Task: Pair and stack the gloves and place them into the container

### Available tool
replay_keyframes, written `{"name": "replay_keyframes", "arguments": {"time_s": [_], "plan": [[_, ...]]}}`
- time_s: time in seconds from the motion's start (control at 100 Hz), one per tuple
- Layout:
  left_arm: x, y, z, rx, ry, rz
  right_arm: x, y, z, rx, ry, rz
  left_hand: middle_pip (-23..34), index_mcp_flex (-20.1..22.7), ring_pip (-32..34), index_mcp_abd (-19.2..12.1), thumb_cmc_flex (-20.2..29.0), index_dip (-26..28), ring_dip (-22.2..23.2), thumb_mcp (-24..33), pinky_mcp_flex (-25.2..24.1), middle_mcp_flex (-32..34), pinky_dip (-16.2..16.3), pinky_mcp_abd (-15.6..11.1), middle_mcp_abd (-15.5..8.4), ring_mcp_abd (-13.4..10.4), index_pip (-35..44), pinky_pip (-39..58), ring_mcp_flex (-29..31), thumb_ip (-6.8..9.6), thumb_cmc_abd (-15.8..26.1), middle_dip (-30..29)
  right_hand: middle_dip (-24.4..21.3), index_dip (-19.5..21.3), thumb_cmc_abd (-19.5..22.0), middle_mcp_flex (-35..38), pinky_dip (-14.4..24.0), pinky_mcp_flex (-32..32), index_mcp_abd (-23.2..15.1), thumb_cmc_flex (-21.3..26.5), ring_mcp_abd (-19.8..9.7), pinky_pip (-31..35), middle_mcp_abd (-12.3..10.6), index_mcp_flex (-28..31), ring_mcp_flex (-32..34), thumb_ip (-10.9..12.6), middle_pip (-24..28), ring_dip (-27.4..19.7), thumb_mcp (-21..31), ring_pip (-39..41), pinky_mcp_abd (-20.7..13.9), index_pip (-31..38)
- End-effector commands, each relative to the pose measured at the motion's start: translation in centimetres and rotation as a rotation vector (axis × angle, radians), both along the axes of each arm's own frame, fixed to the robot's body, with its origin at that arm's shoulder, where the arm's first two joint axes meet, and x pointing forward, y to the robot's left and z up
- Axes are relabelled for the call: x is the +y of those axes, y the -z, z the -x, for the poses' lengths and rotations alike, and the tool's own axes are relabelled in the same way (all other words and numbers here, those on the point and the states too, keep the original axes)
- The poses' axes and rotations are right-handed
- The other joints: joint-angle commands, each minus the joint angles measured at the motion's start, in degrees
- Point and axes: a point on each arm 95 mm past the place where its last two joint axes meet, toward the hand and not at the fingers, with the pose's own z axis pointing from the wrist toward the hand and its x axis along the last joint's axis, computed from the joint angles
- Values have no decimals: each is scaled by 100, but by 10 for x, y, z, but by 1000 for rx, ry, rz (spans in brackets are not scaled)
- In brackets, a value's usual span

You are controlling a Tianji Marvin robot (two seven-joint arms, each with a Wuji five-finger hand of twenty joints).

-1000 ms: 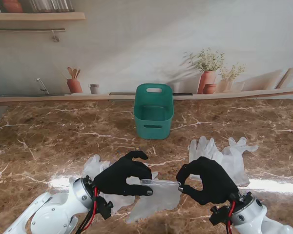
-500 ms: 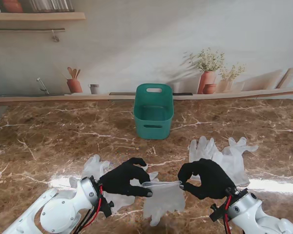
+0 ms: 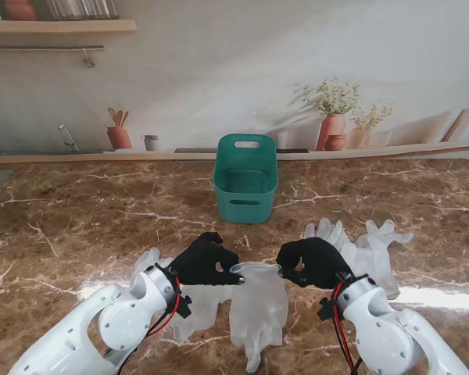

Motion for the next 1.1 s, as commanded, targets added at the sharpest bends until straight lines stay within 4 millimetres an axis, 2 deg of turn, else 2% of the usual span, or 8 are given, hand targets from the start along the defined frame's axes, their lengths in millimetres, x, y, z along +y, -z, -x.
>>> {"name": "replay_keyframes", "arguments": {"time_s": [0.0, 0.12, 0.47, 0.52, 0.63, 0.97, 1.05, 1.09], "plan": [[-3, -1, -15, -17, -27, -17, -3, 8, -14, 17, 20, 16, 174, -5, 246, -174, -22, 137, 117, 273, -115, -19, 130, -1, 1, 103, 104, 133, -134, -67, 82, 141, 57, -66, 120, -50, 32, -87, -107, 52, -65, 54, -43, 41, -60, 390, 36, 77, 99, 8, -18, 186], [-9, 7, -34, -33, -64, -66, -2, 20, -36, 3, 57, 42, 197, -16, 297, -178, -75, 215, 147, 367, -107, 11, 158, -16, 2, 108, 140, 154, -105, -85, 55, 168, 48, -63, 84, -55, 17, -121, -127, 30, -80, 2, -69, 61, -90, 377, 47, 65, 169, -19, -29, 198], [-23, 23, -74, -66, -135, -192, 3, 35, -66, -14, 144, 94, 257, 5, 449, -109, -149, 277, 219, 571, -91, 33, 210, -31, 42, 156, 159, 248, -89, -122, 0, 205, 9, -160, -43, -37, 46, -122, -74, -70, -62, 25, -47, 103, -87, 276, 121, 82, 249, 35, -25, 192], [-24, 25, -79, -70, -145, -206, 4, 37, -70, -12, 147, 109, 277, 11, 474, -76, -156, 292, 229, 602, -90, 46, 215, -25, 60, 174, 178, 268, -85, -128, -17, 212, -21, -261, 17, -60, 49, -127, -45, -212, -68, 25, -53, 99, -95, 250, 139, 80, 156, 39, -35, 173], [-27, 28, -86, -72, -167, -241, 6, 44, -79, -10, 157, 131, 321, 16, 527, -48, -168, 320, 247, 661, -89, 63, 218, -22, 87, 186, 204, 297, -76, -145, -42, 230, -502, -444, 258, -26, 64, -88, -83, -529, -62, 63, -64, 345, -38, 195, 326, 80, -701, 99, -17, 409], [-33, 33, -103, -51, -183, -368, 9, 66, -99, 4, 202, 211, 293, -33, 552, -130, -265, 90, 233, 628, -77, -102, 214, -11, 26, 165, 86, 450, -164, -165, -13, 209, -548, -347, 344, -59, 68, -58, -153, -361, -113, 114, -124, 368, -20, 174, 434, 79, -869, 138, -30, 485], [-32, 35, -104, -45, -188, -404, 9, 68, -99, -6, 210, 224, 23, -316, 357, 70, -341, -266, 120, 479, -92, -478, 136, 2, 36, 158, -231, 457, -403, -143, -128, 38, -561, -329, 352, -98, 63, -73, -188, -380, -115, 110, -124, 308, -45, 171, 426, 73, -904, 136, -39, 457], [-30, 35, -105, -45, -187, -425, 8, 68, -98, -12, 213, 226, -203, -485, 237, 202, -426, -168, 27, 474, -95, -814, 56, 16, 37, 141, -779, 394, -517, -121, -135, -165, -582, -372, 322, -140, 56, -95, -204, -374, -111, 95, -113, 244, -78, 164, 402, 62, -923, 115, -43, 388]]}}
